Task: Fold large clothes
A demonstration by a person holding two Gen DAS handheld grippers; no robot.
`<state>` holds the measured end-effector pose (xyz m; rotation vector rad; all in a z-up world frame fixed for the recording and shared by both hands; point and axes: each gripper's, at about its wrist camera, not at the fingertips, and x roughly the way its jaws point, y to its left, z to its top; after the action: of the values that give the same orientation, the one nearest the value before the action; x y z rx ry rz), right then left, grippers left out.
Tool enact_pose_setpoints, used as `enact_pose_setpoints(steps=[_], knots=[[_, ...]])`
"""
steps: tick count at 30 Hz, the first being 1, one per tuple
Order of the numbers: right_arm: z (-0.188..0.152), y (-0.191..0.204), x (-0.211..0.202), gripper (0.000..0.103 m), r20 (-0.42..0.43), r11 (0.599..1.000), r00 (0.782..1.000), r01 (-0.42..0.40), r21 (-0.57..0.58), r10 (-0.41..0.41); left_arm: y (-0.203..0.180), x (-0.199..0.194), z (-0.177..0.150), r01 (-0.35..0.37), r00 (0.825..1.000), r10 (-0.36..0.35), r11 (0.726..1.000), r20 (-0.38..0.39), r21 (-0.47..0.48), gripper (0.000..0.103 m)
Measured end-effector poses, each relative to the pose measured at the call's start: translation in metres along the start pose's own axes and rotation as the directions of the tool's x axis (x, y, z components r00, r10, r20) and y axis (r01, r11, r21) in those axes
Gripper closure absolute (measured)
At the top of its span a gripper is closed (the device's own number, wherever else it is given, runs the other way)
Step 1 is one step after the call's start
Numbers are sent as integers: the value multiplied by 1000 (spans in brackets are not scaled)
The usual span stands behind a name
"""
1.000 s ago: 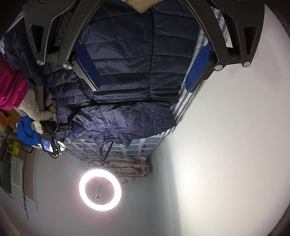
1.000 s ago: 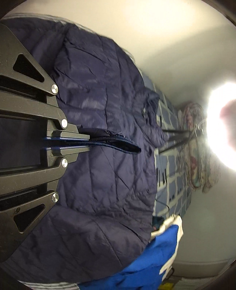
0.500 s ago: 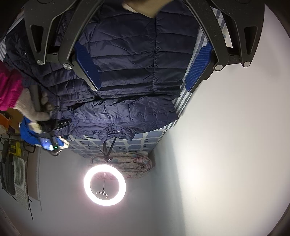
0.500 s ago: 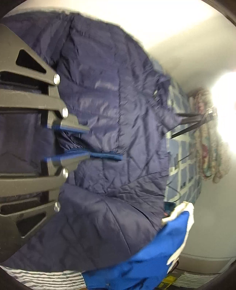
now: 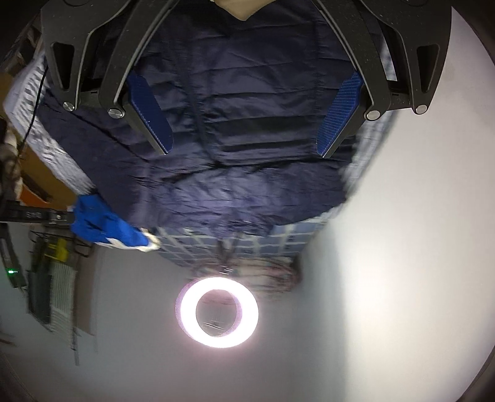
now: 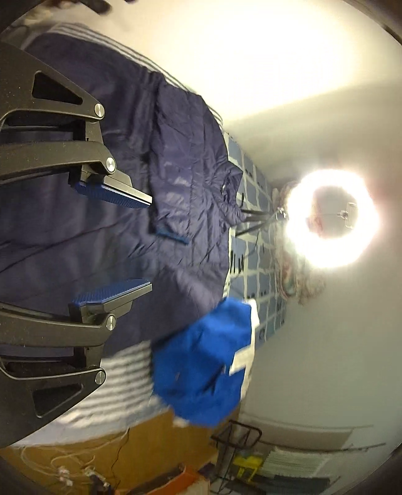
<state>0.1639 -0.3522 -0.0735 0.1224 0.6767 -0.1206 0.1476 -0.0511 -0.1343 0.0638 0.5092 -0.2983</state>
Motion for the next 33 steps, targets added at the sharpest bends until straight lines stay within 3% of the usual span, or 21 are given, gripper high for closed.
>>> enact_pose_setpoints(steps=[5, 8, 12, 15, 19, 21, 27, 29, 31, 33], knots=[[-41, -28, -61, 49, -6, 996, 996, 89, 15, -89, -48, 7, -8, 141, 990, -138, 986, -39, 90, 12], [-62, -49, -85, 49, -13, 990, 990, 138, 28, -138, -82, 13, -15, 238, 969, -226, 962, -103, 133, 22], [-93, -87, -107, 49, -38, 979, 983, 184, 91, -181, -133, 13, -24, 337, 938, -310, 921, -156, 193, 27], [-111, -105, -112, 49, -48, 972, 978, 208, 110, -204, -170, 15, -28, 409, 907, -371, 888, -198, 209, 27], [-130, -124, -118, 49, -51, 968, 976, 218, 128, -213, -224, 29, -35, 508, 851, -442, 830, -283, 231, 29], [-136, -135, -120, 49, -58, 962, 972, 232, 146, -226, -254, 36, -42, 545, 825, -457, 798, -332, 257, 39], [-145, -161, -125, 49, -78, 946, 974, 227, 230, -214, -340, 59, -75, 625, 759, -452, 708, -469, 328, 40], [-147, -167, -123, 49, -86, 941, 976, 218, 259, -202, -364, 72, -87, 655, 723, -442, 684, -531, 322, 40], [-147, -169, -123, 49, -85, 938, 974, 223, 264, -208, -380, 81, -98, 657, 714, -411, 672, -567, 341, 40], [-146, -169, -125, 49, -79, 938, 972, 233, 257, -220, -394, 91, -107, 642, 725, -369, 668, -581, 377, 40]])
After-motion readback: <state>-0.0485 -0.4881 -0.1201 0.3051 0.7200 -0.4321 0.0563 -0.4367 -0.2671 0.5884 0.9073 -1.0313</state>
